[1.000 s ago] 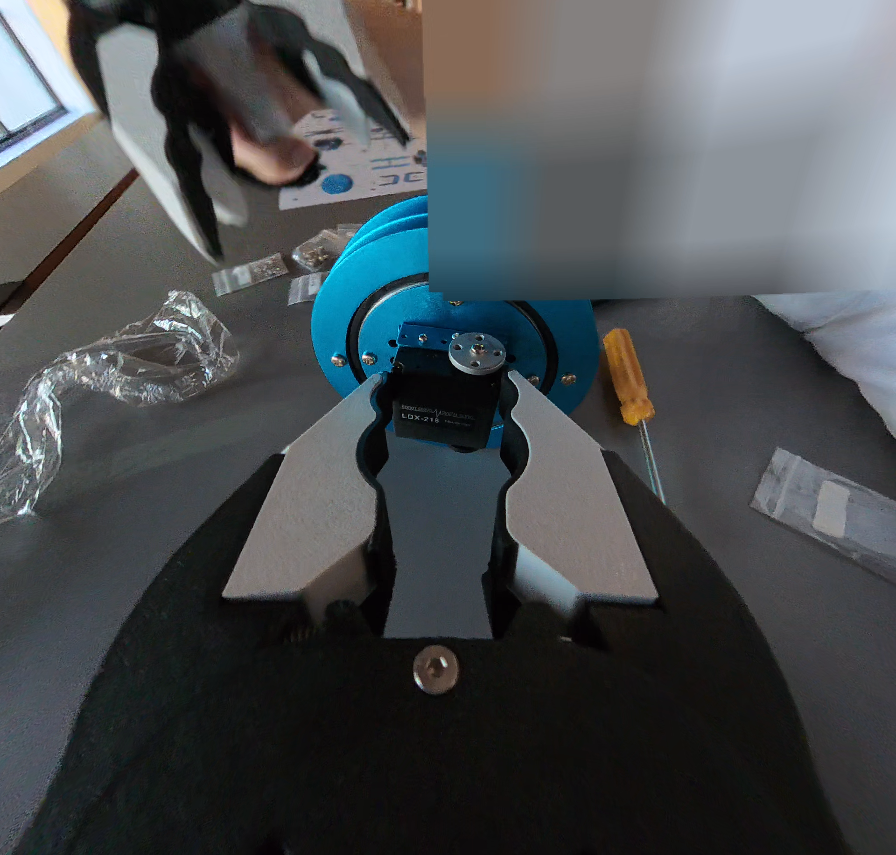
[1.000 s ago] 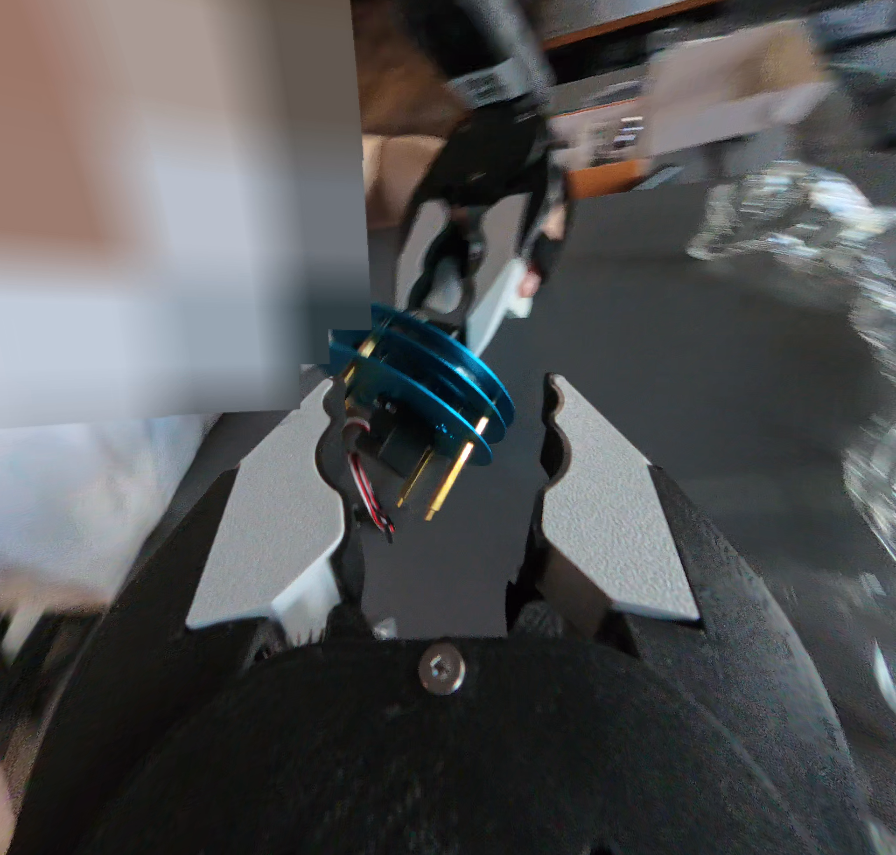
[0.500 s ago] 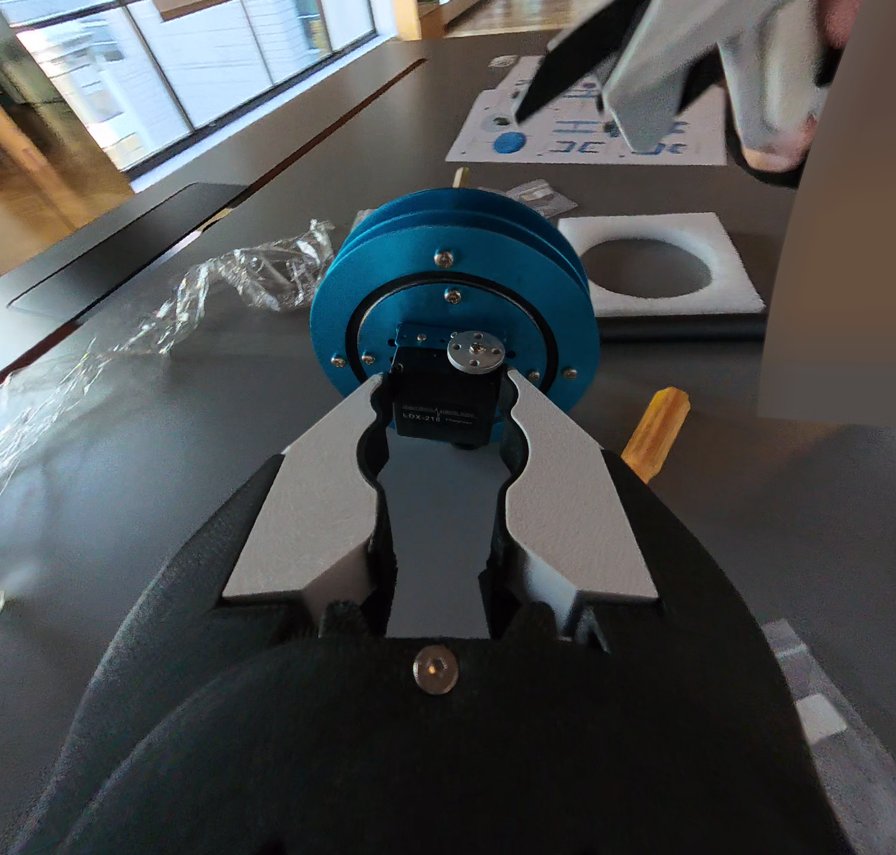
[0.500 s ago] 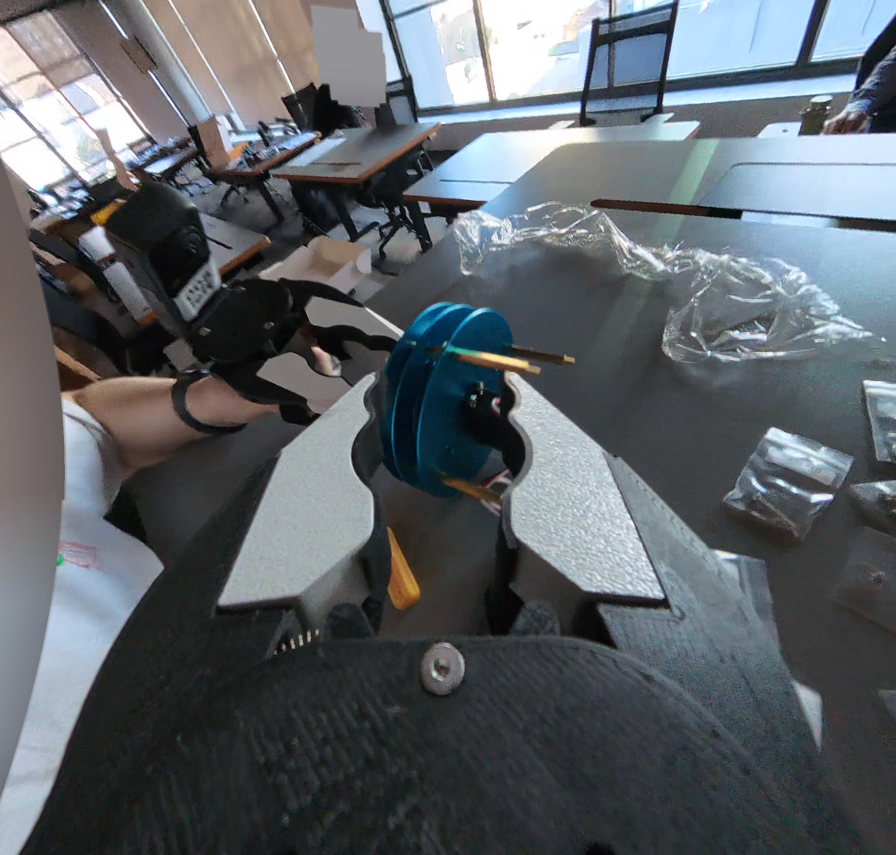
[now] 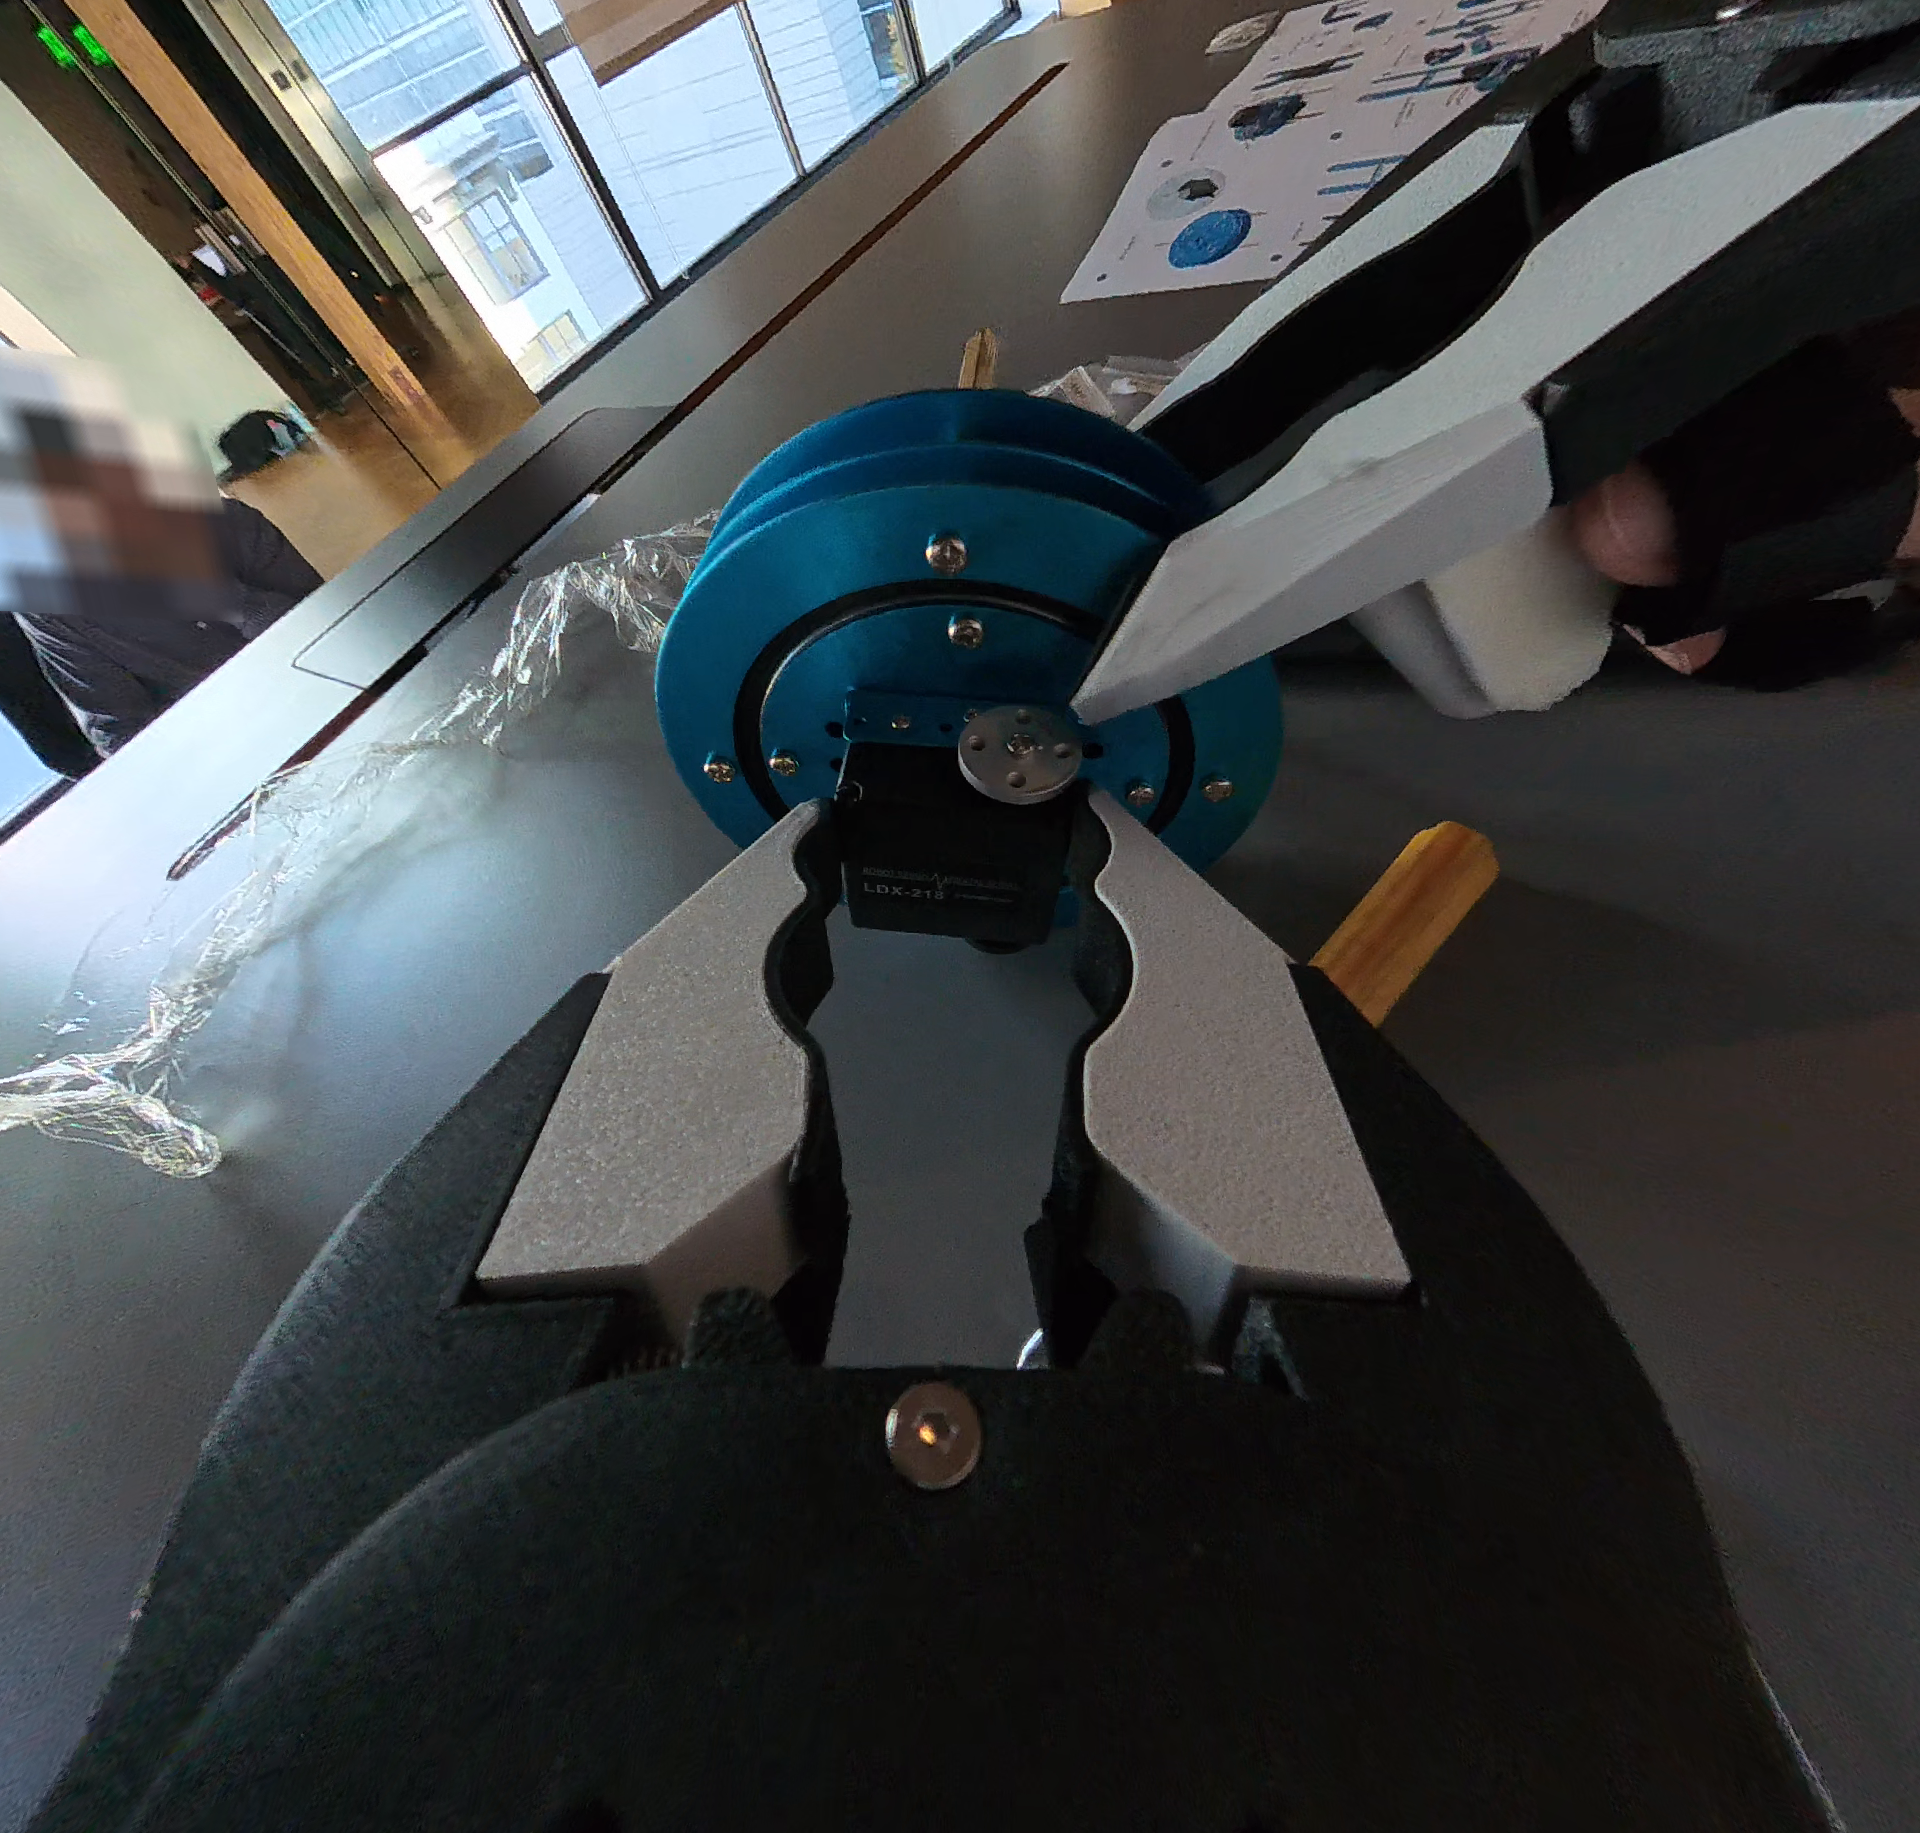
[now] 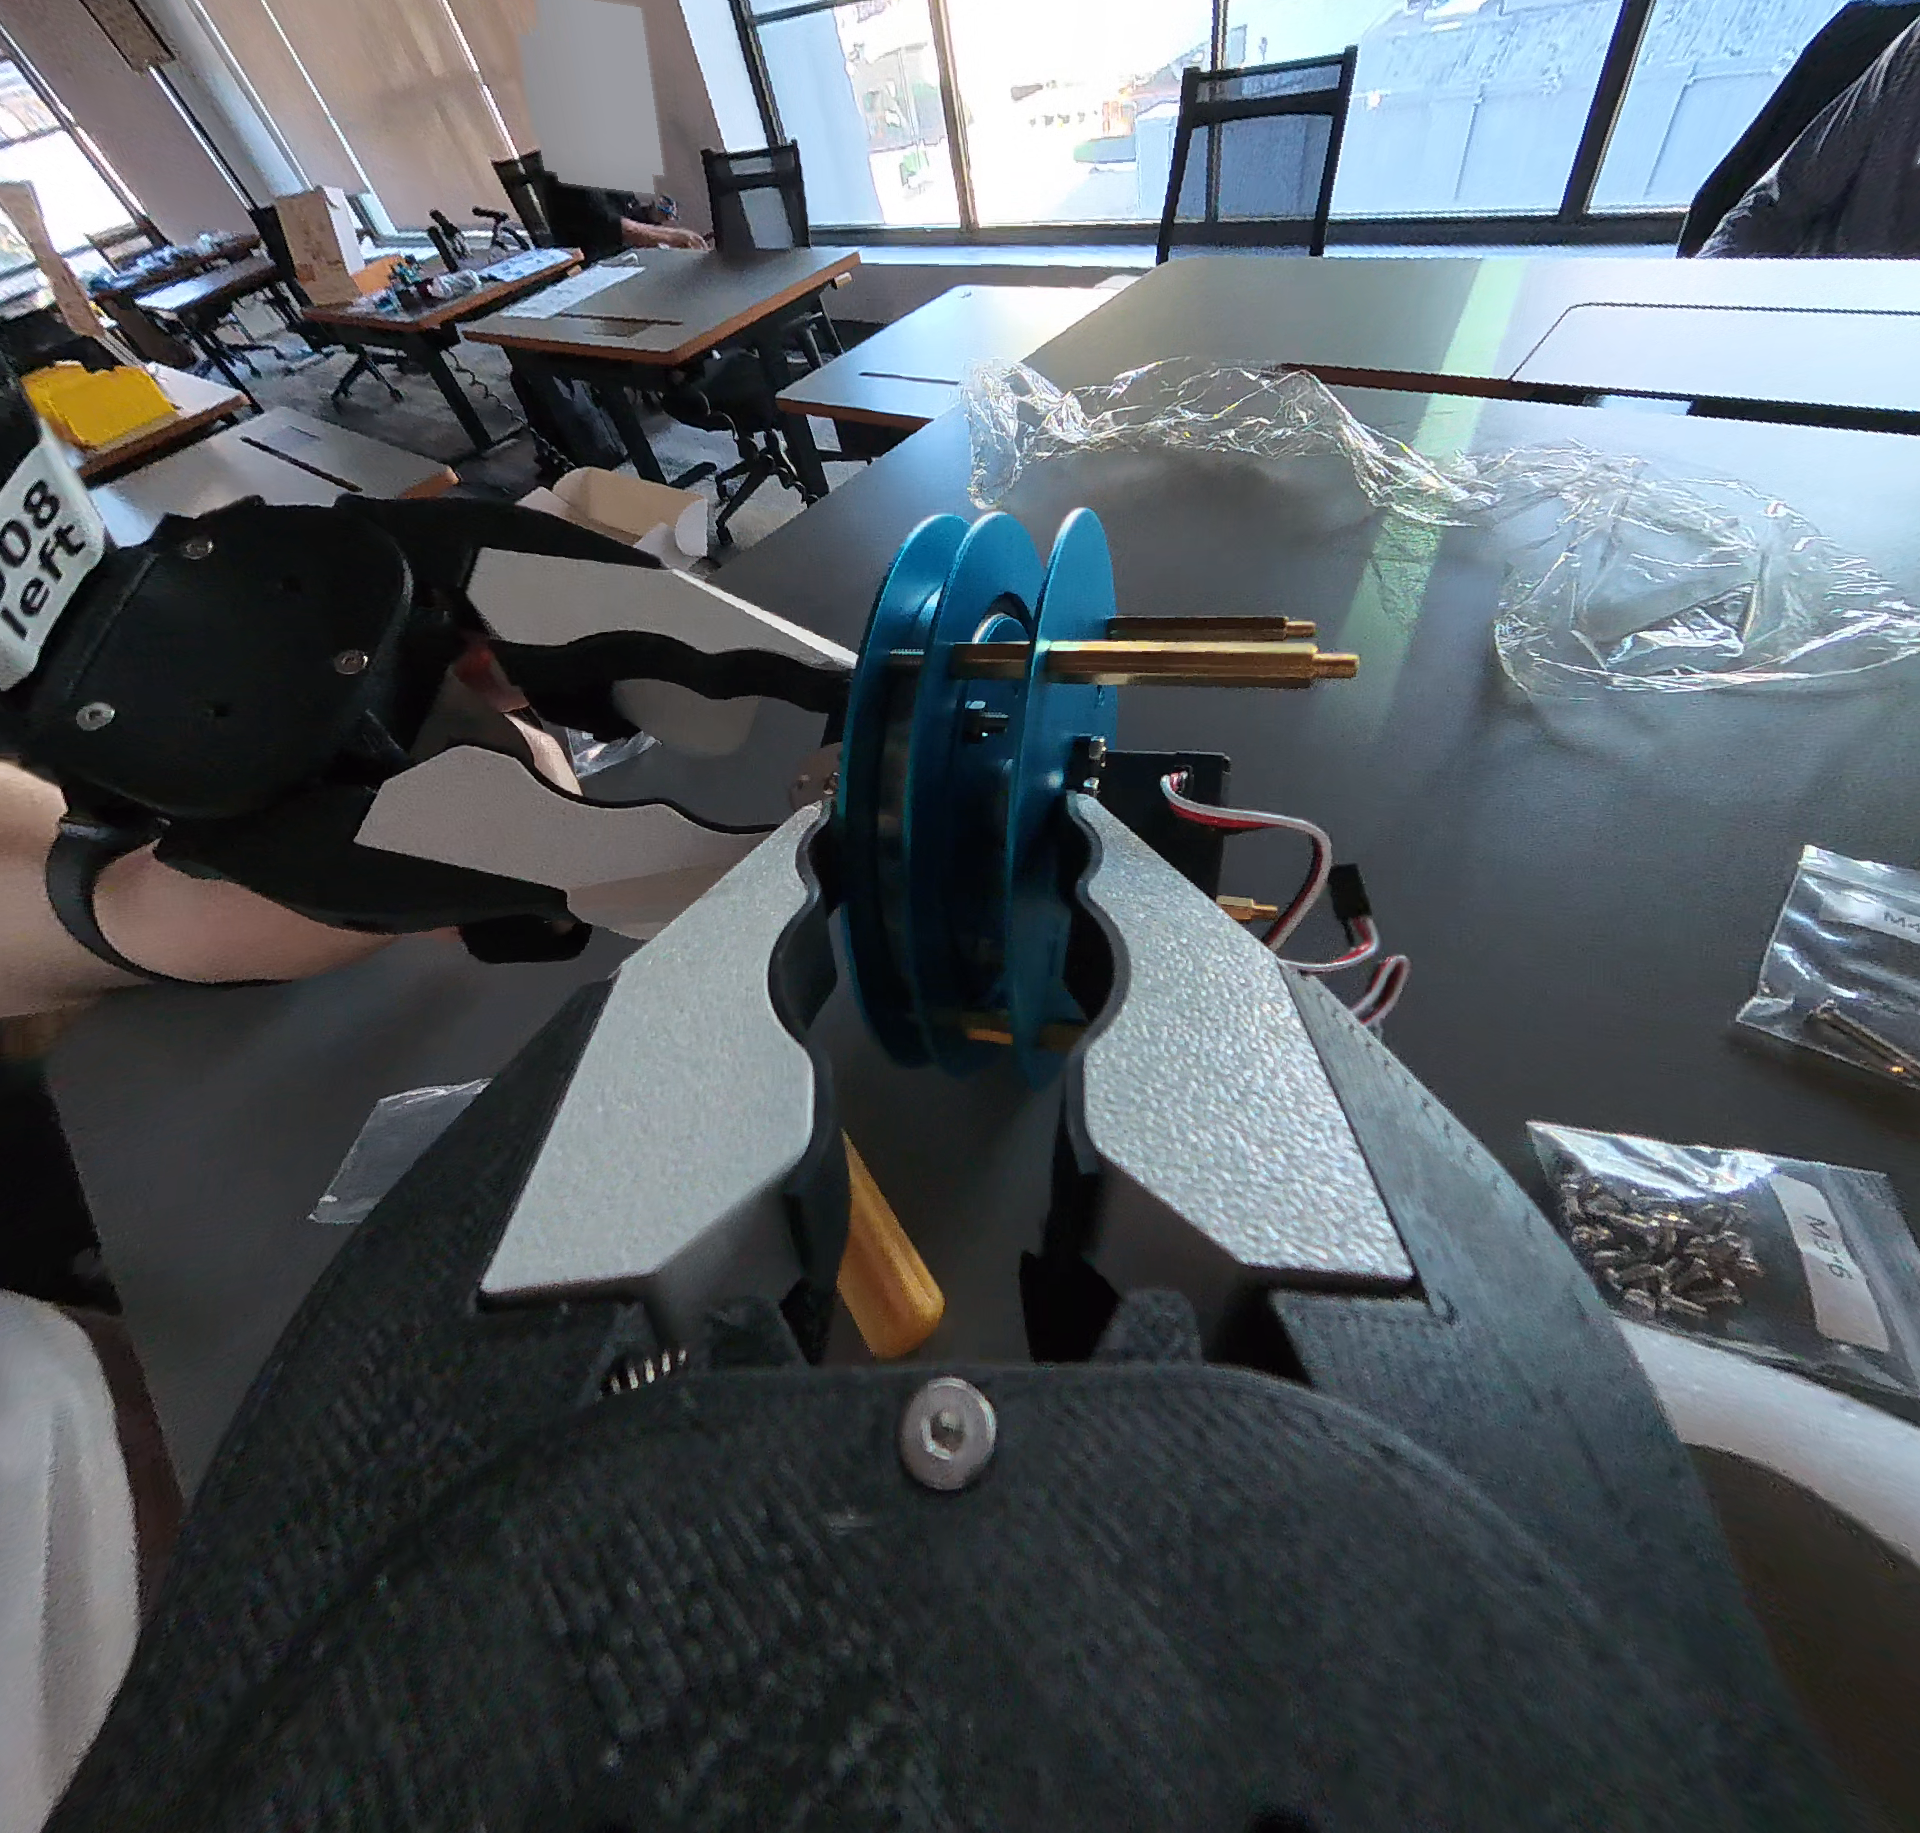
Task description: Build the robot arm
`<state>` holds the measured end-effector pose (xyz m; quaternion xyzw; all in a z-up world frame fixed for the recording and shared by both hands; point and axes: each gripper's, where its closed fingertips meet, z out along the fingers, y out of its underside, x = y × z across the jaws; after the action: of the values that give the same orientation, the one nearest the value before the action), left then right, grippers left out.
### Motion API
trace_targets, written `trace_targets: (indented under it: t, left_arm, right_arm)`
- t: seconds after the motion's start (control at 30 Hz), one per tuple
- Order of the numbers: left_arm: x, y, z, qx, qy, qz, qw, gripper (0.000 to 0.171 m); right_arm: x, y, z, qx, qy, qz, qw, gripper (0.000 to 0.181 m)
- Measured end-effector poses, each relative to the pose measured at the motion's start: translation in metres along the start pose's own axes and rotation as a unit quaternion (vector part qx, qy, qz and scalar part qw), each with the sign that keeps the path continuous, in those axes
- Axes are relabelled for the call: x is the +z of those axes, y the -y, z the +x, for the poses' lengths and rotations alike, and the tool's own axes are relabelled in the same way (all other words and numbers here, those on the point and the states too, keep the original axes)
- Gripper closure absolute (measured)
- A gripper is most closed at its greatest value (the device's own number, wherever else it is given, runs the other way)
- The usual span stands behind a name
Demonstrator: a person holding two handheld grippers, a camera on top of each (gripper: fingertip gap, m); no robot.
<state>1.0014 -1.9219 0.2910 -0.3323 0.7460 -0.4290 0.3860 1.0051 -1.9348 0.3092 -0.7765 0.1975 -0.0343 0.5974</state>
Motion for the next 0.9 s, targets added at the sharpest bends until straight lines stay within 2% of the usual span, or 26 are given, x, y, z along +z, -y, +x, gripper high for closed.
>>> trace_targets:
  t: [0.2,0.37,0.57,0.8,0.9]
  left_arm:
    - [-0.001,0.001,0.004,0.034,0.008,0.012,0.999,0.129]
    - [-0.001,0.004,0.008,0.051,0.005,0.02,0.998,0.13]
    - [0.002,0.003,0.01,0.072,0.012,0.017,0.997,0.131]
    - [0.003,0.004,0.012,0.107,0.023,0.013,0.994,0.131]
    - [0.004,0.005,0.013,0.117,0.027,0.01,0.993,0.13]
  right_arm:
    - [-0.005,-0.003,-0.001,-0.005,0.008,0.013,1.0,0.143]
    - [-0.008,-0.003,0.002,0.031,0.031,0.023,0.999,0.143]
    - [-0.01,-0.006,0.005,-0.031,-0.005,0.023,0.999,0.145]
    - [-0.013,-0.007,0.007,-0.041,0.007,0.025,0.999,0.144]
    - [-0.029,0.012,-0.004,-0.109,0.049,0.053,0.991,0.129]
